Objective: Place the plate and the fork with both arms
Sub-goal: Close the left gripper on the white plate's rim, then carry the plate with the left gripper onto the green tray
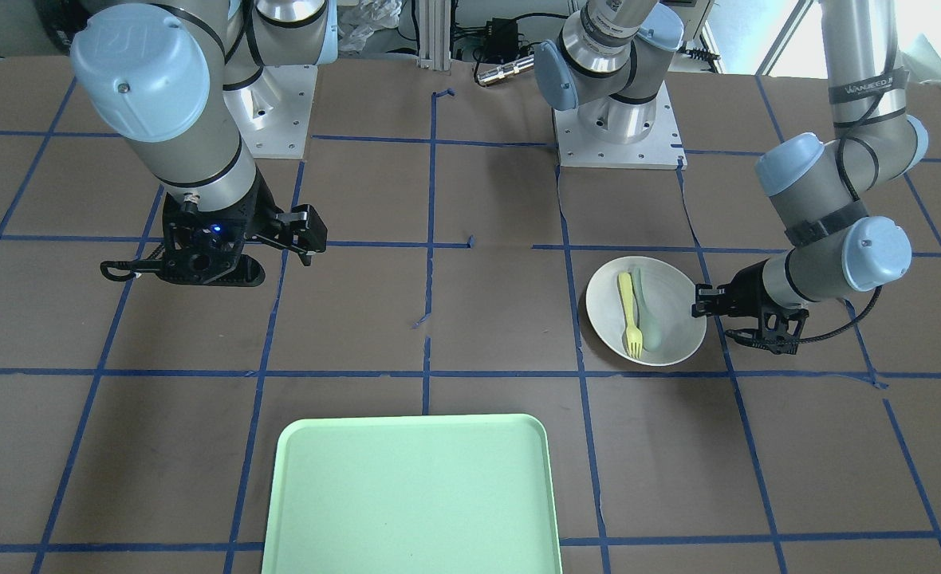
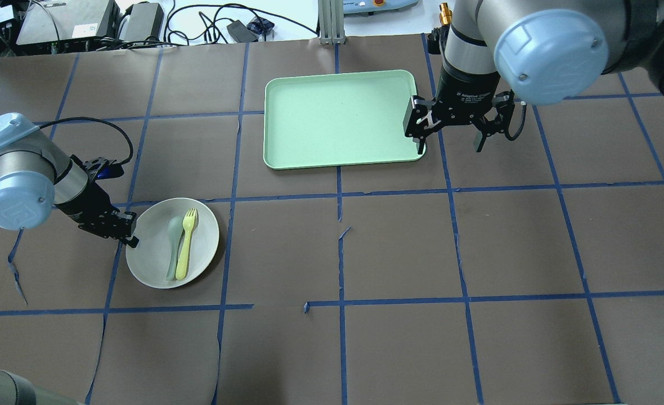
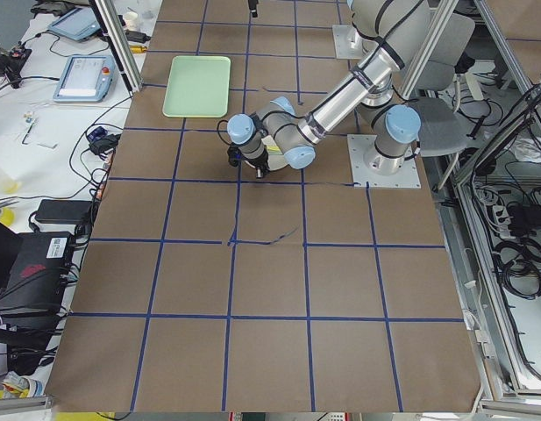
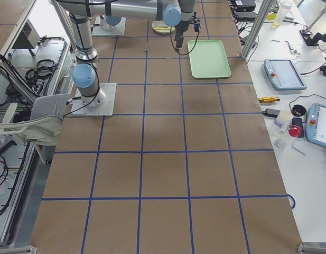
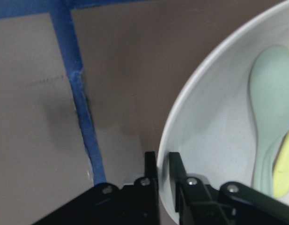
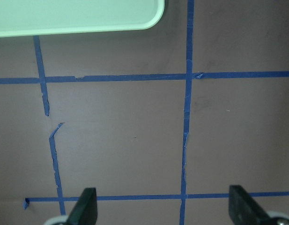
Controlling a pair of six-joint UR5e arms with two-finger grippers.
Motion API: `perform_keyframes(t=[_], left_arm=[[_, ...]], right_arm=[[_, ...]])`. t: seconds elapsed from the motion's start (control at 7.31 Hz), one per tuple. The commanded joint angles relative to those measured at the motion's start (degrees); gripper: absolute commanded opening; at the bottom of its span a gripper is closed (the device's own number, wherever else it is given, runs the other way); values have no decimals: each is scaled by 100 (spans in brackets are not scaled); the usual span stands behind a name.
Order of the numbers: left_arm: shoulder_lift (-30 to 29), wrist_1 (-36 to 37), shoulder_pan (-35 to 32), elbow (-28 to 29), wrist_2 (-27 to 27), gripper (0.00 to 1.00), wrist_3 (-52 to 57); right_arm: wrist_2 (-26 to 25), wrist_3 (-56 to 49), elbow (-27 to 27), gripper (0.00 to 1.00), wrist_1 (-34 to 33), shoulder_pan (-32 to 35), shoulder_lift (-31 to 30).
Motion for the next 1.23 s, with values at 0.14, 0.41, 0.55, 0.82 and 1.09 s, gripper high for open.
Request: perform_keyframes(t=[0.14,0.41,0.55,0.82,1.09], left_arm=[[11,-1121,-11,1011,-381,0,-87],[-104,-1609,-334,1795,-735,0,-823],[-209,-1645,-528,2024,-1319,0,-1252],[-725,-1558,-1333,2848,-1831,0,-2041],[-1620,-1365,-2012,3850,-2283,0,-2495]], right_arm=[[-1,-28,0,100,-142,0,0],[-10,-28,0,100,-151,0,0],[-10,-28,0,100,-151,0,0],[16,-28,9,100,-142,0,18],[16,-98,9,100,-142,-9,35]])
